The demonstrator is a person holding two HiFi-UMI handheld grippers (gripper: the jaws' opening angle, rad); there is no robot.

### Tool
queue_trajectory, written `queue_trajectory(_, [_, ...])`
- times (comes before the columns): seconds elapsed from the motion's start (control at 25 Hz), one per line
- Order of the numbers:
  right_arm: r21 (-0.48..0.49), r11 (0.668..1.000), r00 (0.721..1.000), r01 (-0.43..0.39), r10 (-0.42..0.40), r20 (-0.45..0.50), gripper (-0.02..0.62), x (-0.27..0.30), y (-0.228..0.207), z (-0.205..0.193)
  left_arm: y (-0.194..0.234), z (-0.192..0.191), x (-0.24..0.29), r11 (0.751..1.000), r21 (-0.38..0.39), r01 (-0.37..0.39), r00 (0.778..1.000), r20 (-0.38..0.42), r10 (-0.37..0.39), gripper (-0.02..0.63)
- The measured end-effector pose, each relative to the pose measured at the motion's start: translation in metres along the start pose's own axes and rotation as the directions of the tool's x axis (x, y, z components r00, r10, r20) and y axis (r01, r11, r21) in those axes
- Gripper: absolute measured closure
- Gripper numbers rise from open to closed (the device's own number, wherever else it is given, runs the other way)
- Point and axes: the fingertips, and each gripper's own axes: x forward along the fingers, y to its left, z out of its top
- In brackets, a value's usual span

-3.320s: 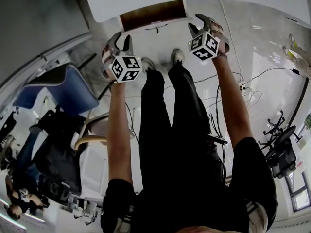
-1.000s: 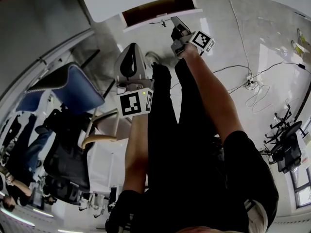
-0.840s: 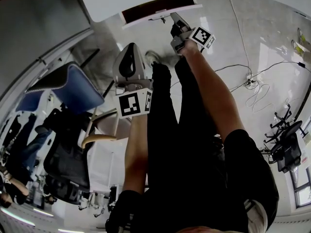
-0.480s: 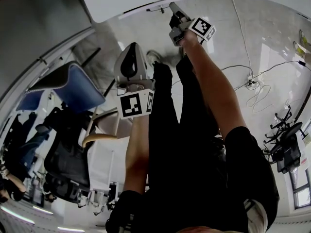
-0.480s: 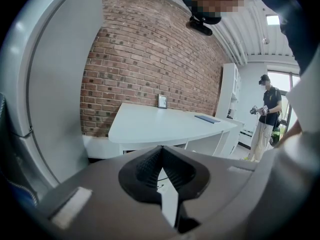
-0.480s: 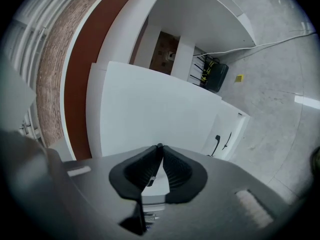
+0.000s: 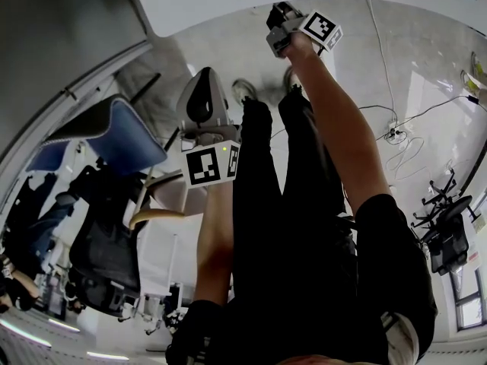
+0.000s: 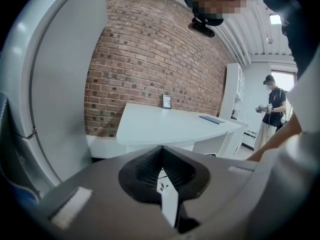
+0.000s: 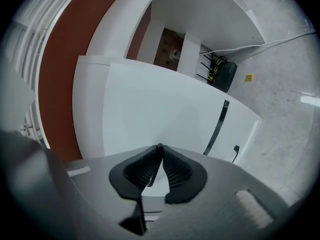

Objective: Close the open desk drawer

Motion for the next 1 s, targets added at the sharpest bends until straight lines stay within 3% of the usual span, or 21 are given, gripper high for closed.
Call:
queue_trajectory(0.2, [-0.029, 0.999, 1.0, 0.022, -0.022, -0.014, 0.552, 0.024, 0.003, 0.011, 0.003, 0.0, 0.001, 1.0, 0.008, -0.001, 1.0, -0.004, 0.001, 0.589])
queue_trajectory(0.44, [-0.011, 1.0, 1.0, -0.015, 0.015, 0.01, 0.552, 0.023, 0.004, 0.011, 0.008, 0.001, 0.0, 1.0, -0.001, -0.013, 1.0, -0.001, 0.013, 0.589])
queue_trajectory(1.0, [-0.016, 1.0, 1.0, -0.007, 0.008, 0.015, 0.546, 0.023, 0.001, 0.013, 0.005, 0.0, -0.009, 1.0, -0.009, -0.021, 1.0, 0.011, 0.021, 0.589])
